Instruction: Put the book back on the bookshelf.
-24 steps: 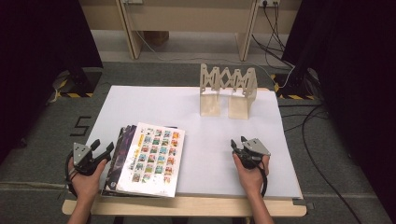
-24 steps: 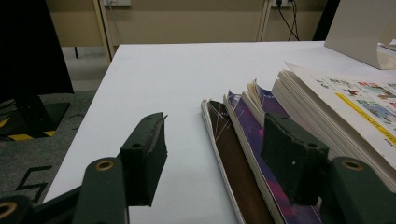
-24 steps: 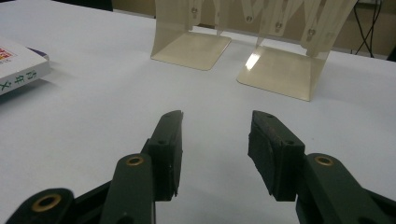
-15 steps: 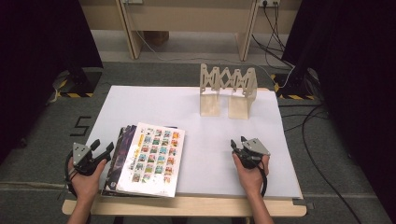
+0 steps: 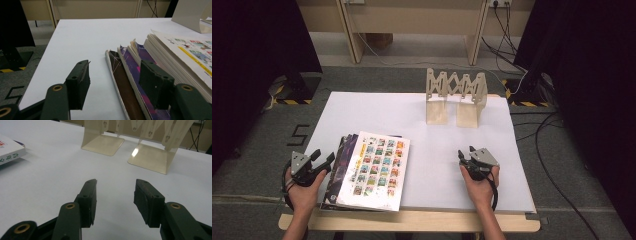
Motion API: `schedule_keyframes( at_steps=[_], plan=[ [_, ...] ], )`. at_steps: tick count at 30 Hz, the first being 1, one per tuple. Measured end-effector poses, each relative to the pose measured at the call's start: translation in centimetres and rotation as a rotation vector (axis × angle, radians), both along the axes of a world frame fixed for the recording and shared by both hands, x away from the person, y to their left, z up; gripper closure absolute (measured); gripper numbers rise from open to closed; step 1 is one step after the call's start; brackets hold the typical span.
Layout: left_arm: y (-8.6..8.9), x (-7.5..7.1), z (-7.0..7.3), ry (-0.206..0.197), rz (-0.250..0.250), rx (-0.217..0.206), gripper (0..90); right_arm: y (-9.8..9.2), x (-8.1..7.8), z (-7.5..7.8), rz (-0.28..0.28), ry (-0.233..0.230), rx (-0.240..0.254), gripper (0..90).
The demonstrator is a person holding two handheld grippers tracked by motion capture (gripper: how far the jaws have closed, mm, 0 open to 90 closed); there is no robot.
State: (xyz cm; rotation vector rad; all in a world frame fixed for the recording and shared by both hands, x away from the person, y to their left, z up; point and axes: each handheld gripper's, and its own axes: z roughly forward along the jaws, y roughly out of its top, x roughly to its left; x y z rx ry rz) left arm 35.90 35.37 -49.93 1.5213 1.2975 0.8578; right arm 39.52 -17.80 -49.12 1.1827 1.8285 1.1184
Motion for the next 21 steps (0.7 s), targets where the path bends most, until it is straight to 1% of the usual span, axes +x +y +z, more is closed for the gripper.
schedule_keyframes(
  at_steps=[2, 3, 4, 6, 7, 9, 10, 11, 12, 14, 15, 17, 19, 21],
  plan=[
    [0.0, 0.1, 0.1, 0.002, -0.009, -0.009, 41.2, -0.1, 0.1, 0.0, 0.0, 0.011, 0.015, 52.2],
    [0.0, 0.2, 0.3, 0.002, -0.009, -0.011, 41.3, -0.1, 0.1, 0.1, 0.007, 0.032, 0.047, 51.1],
    [0.0, 0.2, 0.6, 0.005, -0.008, -0.002, 41.4, -0.1, 0.1, 0.2, 0.01, 0.039, 0.057, 50.9],
    [-0.1, 0.2, 1.5, 0.001, -0.017, 0.008, 41.8, 0.3, 0.1, 0.4, 0.019, 0.044, 0.061, 50.6],
    [-0.3, 0.2, 2.0, 0.001, -0.026, 0.003, 42.5, 0.4, 0.2, 0.6, 0.03, 0.042, 0.055, 50.5],
    [-0.8, 0.2, 3.0, 0.003, -0.05, -0.008, 43.1, 0.7, 0.2, 0.8, 0.037, 0.045, 0.06, 50.4],
    [-1.1, 0.2, 3.5, 0.007, -0.067, -0.018, 47.4, 1.3, 0.3, 1.1, 0.052, 0.055, 0.066, 50.0],
    [-1.4, 0.2, 3.9, 0.008, -0.087, -0.033, 47.4, 1.3, 0.3, 1.1, 0.052, 0.055, 0.066, 50.0],
    [-1.7, 0.3, 4.2, 0.018, -0.103, -0.05, 51.2, 2.0, 0.3, 1.4, 0.067, 0.063, 0.061, 50.1],
    [-2.4, 0.5, 4.5, 0.048, -0.132, -0.059, 52.1, 2.4, 0.4, 1.5, 0.077, 0.06, 0.06, 50.1],
    [-2.8, 0.7, 4.6, 0.072, -0.146, -0.057, 53.1, 3.0, 0.5, 1.7, 0.099, 0.067, 0.058, 50.1],
    [-3.4, 1.2, 4.6, 0.108, -0.174, -0.058, 53.4, 3.4, 0.6, 1.7, 0.103, 0.068, 0.056, 50.1],
    [-3.9, 1.7, 4.6, 0.154, -0.192, -0.049, 53.4, 4.0, 0.8, 1.9, 0.121, 0.068, 0.053, 50.1],
    [-4.2, 2.2, 4.5, 0.206, -0.213, -0.045, 53.4, 4.6, 0.9, 2.0, 0.138, 0.078, 0.069, 50.0]
  ],
)
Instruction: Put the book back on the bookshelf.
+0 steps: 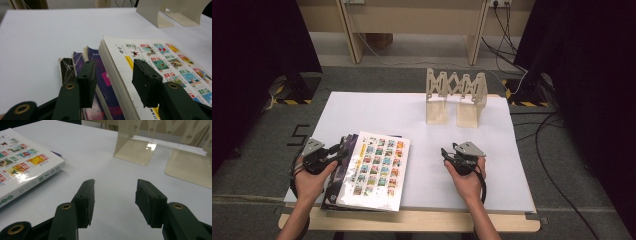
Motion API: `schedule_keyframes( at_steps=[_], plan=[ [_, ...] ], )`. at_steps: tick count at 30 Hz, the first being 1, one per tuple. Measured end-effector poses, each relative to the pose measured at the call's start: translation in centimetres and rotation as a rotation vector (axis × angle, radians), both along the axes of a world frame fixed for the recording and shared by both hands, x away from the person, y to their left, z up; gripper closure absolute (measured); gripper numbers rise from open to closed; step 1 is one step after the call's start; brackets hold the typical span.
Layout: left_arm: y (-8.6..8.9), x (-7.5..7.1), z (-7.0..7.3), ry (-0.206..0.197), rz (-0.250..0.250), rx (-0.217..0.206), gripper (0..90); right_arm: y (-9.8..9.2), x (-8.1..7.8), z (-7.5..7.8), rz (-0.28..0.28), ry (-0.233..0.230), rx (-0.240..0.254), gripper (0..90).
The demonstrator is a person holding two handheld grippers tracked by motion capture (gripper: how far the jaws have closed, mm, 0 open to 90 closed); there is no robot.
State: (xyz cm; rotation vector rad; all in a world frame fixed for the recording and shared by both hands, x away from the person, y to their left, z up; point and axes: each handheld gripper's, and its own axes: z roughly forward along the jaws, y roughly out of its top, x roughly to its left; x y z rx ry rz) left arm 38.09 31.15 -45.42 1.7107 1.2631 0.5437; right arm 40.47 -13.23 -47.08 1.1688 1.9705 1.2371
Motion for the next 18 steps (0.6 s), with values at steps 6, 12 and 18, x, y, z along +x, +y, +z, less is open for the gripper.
schedule_keyframes(
  at_steps=[6, 12, 18],
  plan=[
    [-1.0, 1.3, -0.8, 0.112, -0.053, 0.025, 55.2, 2.0, 0.5, 0.3, 0.062, 0.02, 0.002, 49.5],
    [-1.4, 2.1, -1.3, 0.174, -0.065, -0.014, 55.4, 4.2, 1.1, 0.6, 0.125, 0.055, -0.027, 48.9],
    [-1.9, 2.5, -1.1, 0.212, -0.084, -0.007, 54.4, 6.2, 2.1, 0.9, 0.179, 0.139, -0.012, 48.5]
  ],
)
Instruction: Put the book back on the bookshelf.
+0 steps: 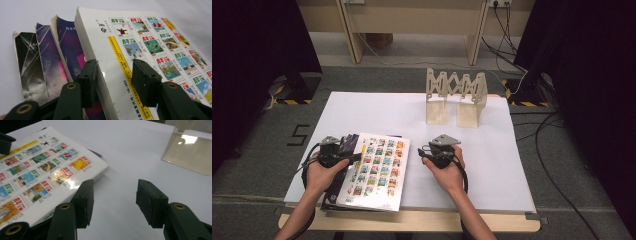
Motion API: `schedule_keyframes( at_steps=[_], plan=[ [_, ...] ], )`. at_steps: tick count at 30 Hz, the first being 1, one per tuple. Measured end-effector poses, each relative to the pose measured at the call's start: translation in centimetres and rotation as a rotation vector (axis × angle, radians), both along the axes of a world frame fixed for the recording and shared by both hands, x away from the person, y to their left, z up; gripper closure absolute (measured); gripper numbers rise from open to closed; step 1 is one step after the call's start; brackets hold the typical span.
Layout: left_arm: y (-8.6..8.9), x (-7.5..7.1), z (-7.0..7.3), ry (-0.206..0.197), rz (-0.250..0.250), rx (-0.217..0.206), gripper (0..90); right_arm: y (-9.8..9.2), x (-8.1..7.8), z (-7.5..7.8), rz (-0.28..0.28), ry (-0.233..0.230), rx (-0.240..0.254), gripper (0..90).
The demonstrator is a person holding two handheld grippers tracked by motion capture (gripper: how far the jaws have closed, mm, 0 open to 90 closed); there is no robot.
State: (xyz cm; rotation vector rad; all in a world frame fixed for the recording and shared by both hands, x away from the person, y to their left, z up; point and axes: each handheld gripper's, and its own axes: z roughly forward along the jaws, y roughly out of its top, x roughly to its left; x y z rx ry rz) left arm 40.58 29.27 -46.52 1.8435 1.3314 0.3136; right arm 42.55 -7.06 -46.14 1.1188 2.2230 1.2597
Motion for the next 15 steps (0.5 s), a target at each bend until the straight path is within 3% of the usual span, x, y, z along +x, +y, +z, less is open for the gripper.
schedule_keyframes(
  at_steps=[2, 6, 9, 15],
  plan=[
    [0.0, 0.1, 0.0, 0.006, 0.0, -0.001, 54.4, 0.5, 0.4, 0.0, 0.005, 0.032, 0.016, 48.3],
    [0.0, 0.0, 0.0, 0.001, 0.013, -0.008, 55.9, 2.0, 1.2, 0.0, 0.005, 0.075, -0.029, 46.7],
    [-0.4, -0.2, 0.0, -0.024, 0.016, 0.03, 56.3, 2.5, 1.6, -0.1, 0.01, 0.106, -0.02, 46.4],
    [-0.2, -0.4, 0.3, -0.025, 0.029, 0.014, 60.0, 3.6, 2.1, -0.2, 0.016, 0.172, -0.001, 44.5]
  ],
)
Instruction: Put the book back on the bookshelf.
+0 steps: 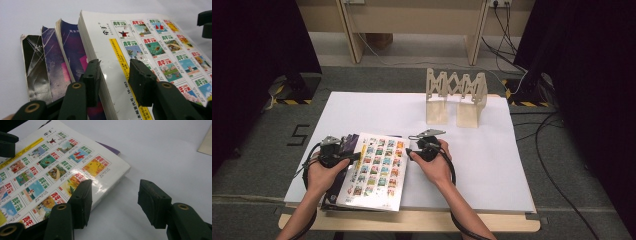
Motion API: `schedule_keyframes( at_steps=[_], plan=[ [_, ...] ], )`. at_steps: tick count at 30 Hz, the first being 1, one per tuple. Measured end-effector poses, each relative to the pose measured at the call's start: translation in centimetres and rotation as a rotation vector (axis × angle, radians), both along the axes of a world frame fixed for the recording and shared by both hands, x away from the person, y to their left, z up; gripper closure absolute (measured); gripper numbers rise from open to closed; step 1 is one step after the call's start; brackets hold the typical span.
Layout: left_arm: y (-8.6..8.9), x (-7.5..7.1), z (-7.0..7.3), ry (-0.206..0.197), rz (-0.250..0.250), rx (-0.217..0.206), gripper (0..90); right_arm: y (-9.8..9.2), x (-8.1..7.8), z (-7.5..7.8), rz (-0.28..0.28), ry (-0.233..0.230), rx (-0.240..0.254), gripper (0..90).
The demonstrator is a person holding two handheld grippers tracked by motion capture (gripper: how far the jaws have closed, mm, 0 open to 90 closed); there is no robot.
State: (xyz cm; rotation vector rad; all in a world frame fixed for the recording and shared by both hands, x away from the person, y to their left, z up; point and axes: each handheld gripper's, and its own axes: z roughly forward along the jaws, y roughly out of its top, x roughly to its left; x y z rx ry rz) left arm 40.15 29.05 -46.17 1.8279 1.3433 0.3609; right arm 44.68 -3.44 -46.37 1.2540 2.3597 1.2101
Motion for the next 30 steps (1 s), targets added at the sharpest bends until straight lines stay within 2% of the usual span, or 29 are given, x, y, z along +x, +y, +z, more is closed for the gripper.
schedule_keyframes(
  at_steps=[8, 11, 14, 17, 18, 21, 22, 23, 24, 25, 28, 30],
  plan=[
    [0.3, -0.4, 1.0, -0.01, 0.003, -0.081, 59.1, 0.4, 0.1, -0.2, 0.004, 0.027, 0.005, 44.3],
    [0.5, -0.5, 1.3, -0.003, 0.005, -0.126, 59.2, 0.6, 0.1, -0.4, 0.008, 0.034, 0.0, 44.1],
    [0.7, -1.0, 1.2, 0.019, -0.021, -0.194, 59.3, 0.7, 0.0, -0.6, 0.014, 0.044, -0.001, 44.1],
    [0.6, -1.5, 0.7, 0.074, -0.067, -0.301, 61.8, 1.0, 0.0, -0.8, 0.02, 0.049, -0.006, 44.0],
    [0.5, -1.5, 0.4, 0.087, -0.072, -0.305, 62.4, 1.0, 0.0, -0.9, 0.019, 0.05, 0.0, 43.8],
    [0.2, -1.4, -0.3, 0.099, -0.054, -0.252, 68.0, 1.1, 0.1, -0.8, 0.019, 0.05, 0.007, 43.7],
    [0.4, -1.3, -0.4, 0.104, -0.051, -0.261, 72.2, 1.1, 0.1, -0.8, 0.018, 0.053, 0.004, 43.5],
    [0.6, -1.3, -0.5, 0.109, -0.052, -0.293, 80.4, 0.9, 0.4, -0.8, 0.015, 0.07, 0.01, 43.2],
    [0.7, -1.3, -0.5, 0.109, -0.054, -0.309, 80.4, 0.9, 0.4, -0.8, 0.015, 0.07, 0.01, 43.2],
    [0.7, -1.4, -0.4, 0.101, -0.059, -0.301, 82.6, 0.8, 0.6, -0.8, 0.012, 0.077, 0.018, 43.1],
    [0.3, -1.7, -0.3, 0.069, -0.066, -0.238, 83.9, 0.6, 1.2, -0.8, 0.006, 0.101, 0.034, 43.1],
    [0.2, -1.7, -0.1, 0.06, -0.068, -0.223, 84.0, 0.7, 1.6, -0.8, 0.009, 0.116, 0.039, 43.0]
  ],
)
